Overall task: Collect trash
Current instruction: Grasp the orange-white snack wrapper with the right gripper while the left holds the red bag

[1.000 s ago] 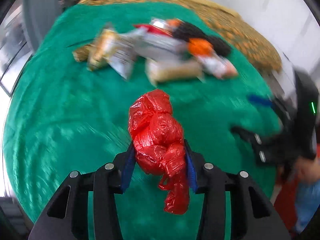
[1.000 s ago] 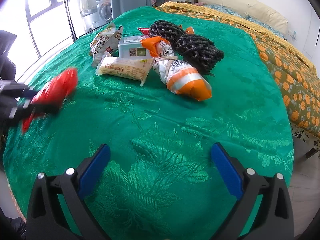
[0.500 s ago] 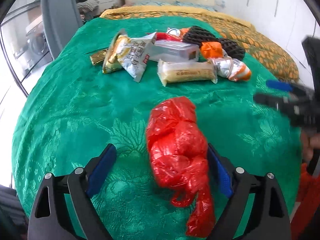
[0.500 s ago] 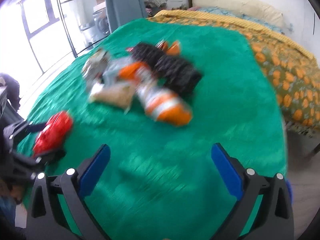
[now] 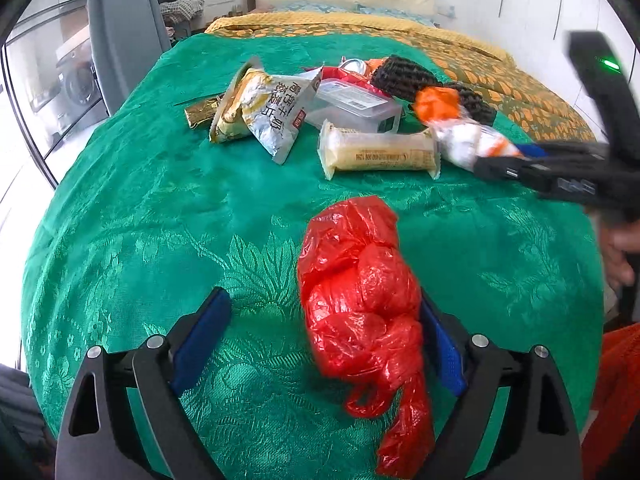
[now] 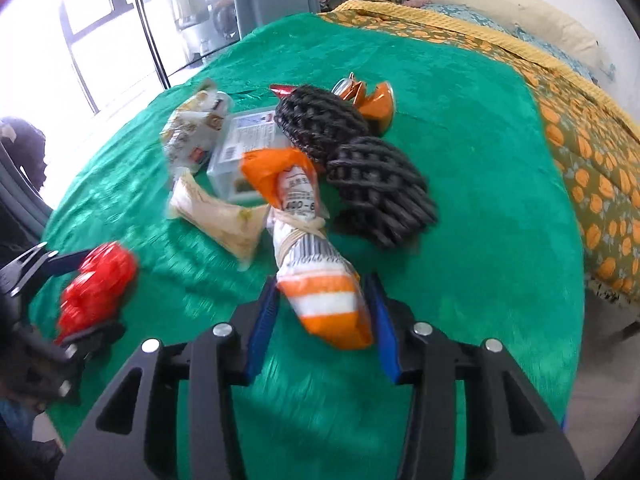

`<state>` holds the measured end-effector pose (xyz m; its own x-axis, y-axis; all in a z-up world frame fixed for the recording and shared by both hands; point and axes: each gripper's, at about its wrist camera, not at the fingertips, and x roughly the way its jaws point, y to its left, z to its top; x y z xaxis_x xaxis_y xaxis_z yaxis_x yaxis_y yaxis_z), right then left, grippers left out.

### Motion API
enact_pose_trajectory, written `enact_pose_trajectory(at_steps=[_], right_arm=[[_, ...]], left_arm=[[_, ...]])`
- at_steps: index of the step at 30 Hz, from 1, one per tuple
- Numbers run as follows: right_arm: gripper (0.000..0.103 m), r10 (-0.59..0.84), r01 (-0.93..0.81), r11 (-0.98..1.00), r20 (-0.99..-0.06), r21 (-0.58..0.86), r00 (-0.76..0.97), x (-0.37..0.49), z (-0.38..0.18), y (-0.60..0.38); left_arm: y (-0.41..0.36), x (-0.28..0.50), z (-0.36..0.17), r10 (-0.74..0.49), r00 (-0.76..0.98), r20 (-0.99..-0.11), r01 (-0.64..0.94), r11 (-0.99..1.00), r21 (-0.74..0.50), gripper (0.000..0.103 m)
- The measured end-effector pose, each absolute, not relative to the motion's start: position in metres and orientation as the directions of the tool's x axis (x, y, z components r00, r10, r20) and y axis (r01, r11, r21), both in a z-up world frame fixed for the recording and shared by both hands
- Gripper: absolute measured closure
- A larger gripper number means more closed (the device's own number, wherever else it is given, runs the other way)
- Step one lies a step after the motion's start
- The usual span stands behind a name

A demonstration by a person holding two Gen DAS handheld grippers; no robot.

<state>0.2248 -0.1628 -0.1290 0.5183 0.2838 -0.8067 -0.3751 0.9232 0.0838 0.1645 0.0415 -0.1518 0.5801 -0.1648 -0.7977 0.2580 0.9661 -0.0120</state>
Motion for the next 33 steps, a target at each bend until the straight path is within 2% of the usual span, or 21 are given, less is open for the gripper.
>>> enact_pose_trajectory(at_steps=[4,9,12,15,16,17,21,24,26,29,33], right_arm=[[0.06,0.325,-0.333,0.927,-0.809,0.17,0.491,0.182,-0.119,-0.18],[0.06,0.509,-0.265,0.86,-0.77,0.436,0.386,0.133,-0.125,-0.206],[0.06,0.546,-0.212,0.838,-0.76,0.503,0.352,0.13,-0.137,-0.215],[0.052,0.51,-0.158,0.857,-0.767,0.49,0.39,0.133,-0.143,-0.231],[0.043,0.507,-0.135,0.857,-0.763,0.498,0.4,0.136,-0.143,-0.238],[0.04,0.502,-0.119,0.857,-0.758,0.502,0.416,0.138,-0.142,-0.246],[0.029,0.396,-0.121,0.915,-0.794,0.386,0.462,0.14,-0.131,-0.255],[0.019,0.324,-0.219,0.944,-0.81,0.246,0.488,0.136,-0.119,-0.242],[0.018,0.288,-0.298,0.942,-0.824,0.153,0.488,0.136,-0.117,-0.225],[0.018,0.272,-0.375,0.922,-0.849,0.095,0.453,0.14,-0.121,-0.201],[0.02,0.204,-0.413,0.911,-0.872,0.003,0.445,0.148,-0.129,-0.182]], left_arm=[[0.04,0.164,-0.152,-0.152,0.583,-0.798,0.253,0.967,0.0,0.014],[0.036,0.161,-0.152,-0.132,0.589,-0.797,0.243,0.97,0.018,0.014],[0.038,0.161,-0.15,-0.152,0.578,-0.801,0.254,0.967,0.0,0.014],[0.045,0.157,-0.148,-0.167,0.564,-0.809,0.266,0.964,-0.014,0.014],[0.049,0.153,-0.147,-0.17,0.559,-0.812,0.271,0.963,-0.015,0.014],[0.052,0.151,-0.146,-0.17,0.557,-0.813,0.272,0.962,-0.015,0.014],[0.062,0.141,-0.141,-0.183,0.542,-0.82,0.293,0.956,-0.019,0.014],[0.056,0.136,-0.133,-0.237,0.522,-0.819,0.355,0.934,-0.044,0.014],[0.046,0.136,-0.13,-0.24,0.522,-0.818,0.382,0.924,-0.027,0.014],[0.035,0.142,-0.129,-0.216,0.528,-0.821,0.394,0.919,0.012,0.014],[0.033,0.154,-0.134,-0.196,0.512,-0.836,0.383,0.924,0.018,0.016]])
